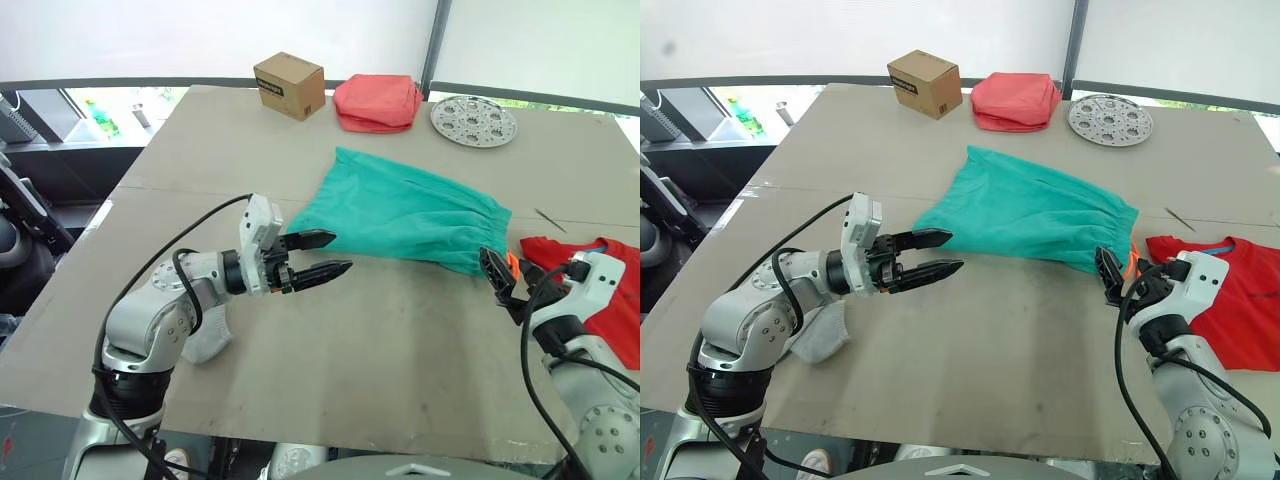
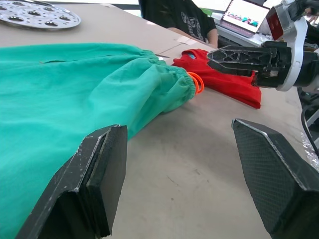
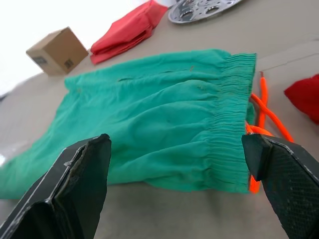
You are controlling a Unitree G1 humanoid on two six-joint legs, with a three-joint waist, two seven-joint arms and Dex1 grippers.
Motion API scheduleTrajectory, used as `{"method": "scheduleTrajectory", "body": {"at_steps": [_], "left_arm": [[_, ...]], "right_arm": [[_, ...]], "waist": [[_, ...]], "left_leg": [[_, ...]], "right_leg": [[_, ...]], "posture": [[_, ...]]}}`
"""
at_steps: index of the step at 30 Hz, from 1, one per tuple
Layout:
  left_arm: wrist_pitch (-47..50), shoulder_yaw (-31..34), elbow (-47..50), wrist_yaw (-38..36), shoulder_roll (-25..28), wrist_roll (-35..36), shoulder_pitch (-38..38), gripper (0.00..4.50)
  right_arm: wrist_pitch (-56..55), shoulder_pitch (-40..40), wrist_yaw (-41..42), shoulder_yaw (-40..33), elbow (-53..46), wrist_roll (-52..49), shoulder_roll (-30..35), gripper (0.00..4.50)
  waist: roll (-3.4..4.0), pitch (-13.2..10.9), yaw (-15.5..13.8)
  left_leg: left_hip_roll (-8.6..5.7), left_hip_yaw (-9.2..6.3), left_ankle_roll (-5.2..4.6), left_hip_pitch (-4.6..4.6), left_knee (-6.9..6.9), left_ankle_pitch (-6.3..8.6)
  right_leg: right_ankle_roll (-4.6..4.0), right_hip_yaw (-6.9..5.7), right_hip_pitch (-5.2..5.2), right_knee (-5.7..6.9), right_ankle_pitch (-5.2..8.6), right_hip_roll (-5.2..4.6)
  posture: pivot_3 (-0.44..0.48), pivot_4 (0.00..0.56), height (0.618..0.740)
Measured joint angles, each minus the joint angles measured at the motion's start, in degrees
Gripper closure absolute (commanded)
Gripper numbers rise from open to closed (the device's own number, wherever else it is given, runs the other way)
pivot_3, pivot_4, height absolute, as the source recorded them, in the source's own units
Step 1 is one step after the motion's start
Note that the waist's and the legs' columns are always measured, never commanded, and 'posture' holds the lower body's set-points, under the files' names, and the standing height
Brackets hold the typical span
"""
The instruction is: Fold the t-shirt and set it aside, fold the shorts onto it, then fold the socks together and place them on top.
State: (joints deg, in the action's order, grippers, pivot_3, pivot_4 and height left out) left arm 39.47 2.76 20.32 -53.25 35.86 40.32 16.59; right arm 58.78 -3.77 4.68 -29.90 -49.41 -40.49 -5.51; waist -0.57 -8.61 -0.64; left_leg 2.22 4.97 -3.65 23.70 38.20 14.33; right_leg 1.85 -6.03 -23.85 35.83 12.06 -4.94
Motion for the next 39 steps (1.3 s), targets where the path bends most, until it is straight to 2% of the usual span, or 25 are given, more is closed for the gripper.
{"method": "scheduleTrajectory", "body": {"at_steps": [8,13,20,26,31,36,39], "left_arm": [[0.35,0.02,-0.04,0.01,0.01,0.37,0.20,0.91],[0.58,-0.02,-0.04,0.01,-0.02,0.39,0.21,0.91],[1.14,-0.05,-0.05,0.02,-0.20,0.41,0.80,0.91],[1.31,-0.02,-0.03,0.06,-0.18,0.42,0.06,0.91],[1.32,-0.03,0.05,0.08,-0.18,0.41,0.04,0.91],[1.32,-0.16,0.06,0.07,-0.22,0.41,0.05,0.91],[1.32,-0.76,0.12,0.00,-0.24,0.41,0.04,0.91]], "right_arm": [[-3.15,-3.51,-15.25,0.74,7.01,-20.86,-0.03,0.05],[-7.74,-3.61,-21.27,3.82,10.35,-28.93,0.34,0.05],[-15.26,-2.41,-28.68,8.81,12.30,-34.36,0.73,0.05],[-20.46,-5.78,-37.00,12.33,13.53,-37.95,1.09,0.05],[-26.87,-5.42,-42.79,13.98,14.70,-44.48,1.16,0.05],[-31.26,-1.57,-43.92,14.42,18.70,-47.42,1.05,0.05],[-32.86,5.98,-40.51,14.34,27.36,-45.95,1.32,0.05]], "waist": [[0.02,-0.01,-0.06],[0.05,-0.03,0.19],[0.05,-0.03,0.17],[0.06,-0.03,0.17],[0.02,-0.01,0.27],[-0.07,0.04,1.14],[-0.17,0.09,1.89]], "left_leg": [[0.01,-0.04,-0.01,0.02,-0.08,0.01],[0.01,0.00,-0.02,0.01,-0.07,0.01],[0.01,-0.01,-0.03,0.04,-0.08,0.01],[0.05,0.00,-0.02,0.05,-0.12,0.01],[0.05,0.00,-0.02,0.03,-0.12,0.01],[0.06,0.00,-0.03,0.00,-0.09,0.01],[0.05,0.00,-0.03,-0.10,-0.05,0.01]], "right_leg": [[-0.06,0.01,-0.03,0.00,0.02,-0.03],[-0.04,0.06,-0.04,-0.01,0.03,-0.03],[-0.03,0.05,-0.06,-0.03,0.04,-0.03],[-0.04,0.09,-0.11,-0.04,0.04,-0.15],[-0.04,0.12,-0.12,-0.05,0.04,-0.17],[-0.04,0.21,-0.11,-0.06,0.03,-0.13],[-0.12,0.44,-0.11,-0.06,-0.03,0.00]], "posture": [[0.000,0.150,0.740],[0.000,0.150,0.740],[0.000,0.150,0.740],[0.000,0.150,0.740],[0.000,0.150,0.740],[0.000,0.150,0.740],[0.000,0.150,0.740]]}}
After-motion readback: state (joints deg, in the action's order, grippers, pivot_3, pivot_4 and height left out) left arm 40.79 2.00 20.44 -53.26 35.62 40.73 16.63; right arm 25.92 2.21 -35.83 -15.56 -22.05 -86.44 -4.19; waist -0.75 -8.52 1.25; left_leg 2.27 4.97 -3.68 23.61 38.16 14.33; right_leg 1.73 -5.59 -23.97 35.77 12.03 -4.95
